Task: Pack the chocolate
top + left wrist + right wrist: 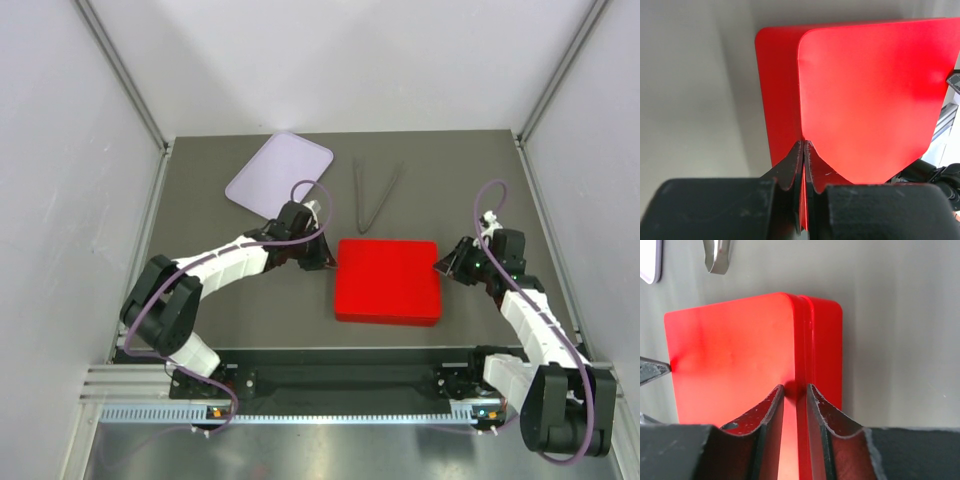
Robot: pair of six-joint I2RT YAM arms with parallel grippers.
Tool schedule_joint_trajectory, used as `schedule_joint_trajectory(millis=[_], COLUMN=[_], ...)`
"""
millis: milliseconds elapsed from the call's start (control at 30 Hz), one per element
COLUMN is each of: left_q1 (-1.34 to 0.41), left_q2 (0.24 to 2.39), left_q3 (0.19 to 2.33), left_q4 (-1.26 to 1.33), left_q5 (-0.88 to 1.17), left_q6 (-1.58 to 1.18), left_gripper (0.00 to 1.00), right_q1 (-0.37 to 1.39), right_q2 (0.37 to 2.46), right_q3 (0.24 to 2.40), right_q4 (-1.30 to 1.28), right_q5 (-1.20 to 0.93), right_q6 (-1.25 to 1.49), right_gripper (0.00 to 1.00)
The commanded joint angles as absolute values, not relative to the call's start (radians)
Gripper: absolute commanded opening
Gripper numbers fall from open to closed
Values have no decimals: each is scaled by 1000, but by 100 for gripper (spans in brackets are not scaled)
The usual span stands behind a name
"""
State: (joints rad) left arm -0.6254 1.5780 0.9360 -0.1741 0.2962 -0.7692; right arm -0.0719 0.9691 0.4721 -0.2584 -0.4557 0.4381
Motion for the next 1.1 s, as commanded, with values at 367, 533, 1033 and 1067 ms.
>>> schedule_joint_trajectory(millis=[367,533,1033,1067], left_q1=[-638,-634,-614,-615], left_q2=[1513,1468,1336,1344], left_q3=[910,904,887,870], left_q4=[-141,-159,-53,-10], left_q5=[262,229,315,355], left_q6=[-782,-778,-801,-814], left_gripper=[11,14,29,28], right_q1=[-41,-40,72,74], right_q2=[983,991,1055,1060], right_q3=[282,210,167,178], right_q4=[-30,55,169,166], right_q5=[-462,-469,-420,-420], right_q6=[610,655,721,719], right_gripper=[25,24,24,25])
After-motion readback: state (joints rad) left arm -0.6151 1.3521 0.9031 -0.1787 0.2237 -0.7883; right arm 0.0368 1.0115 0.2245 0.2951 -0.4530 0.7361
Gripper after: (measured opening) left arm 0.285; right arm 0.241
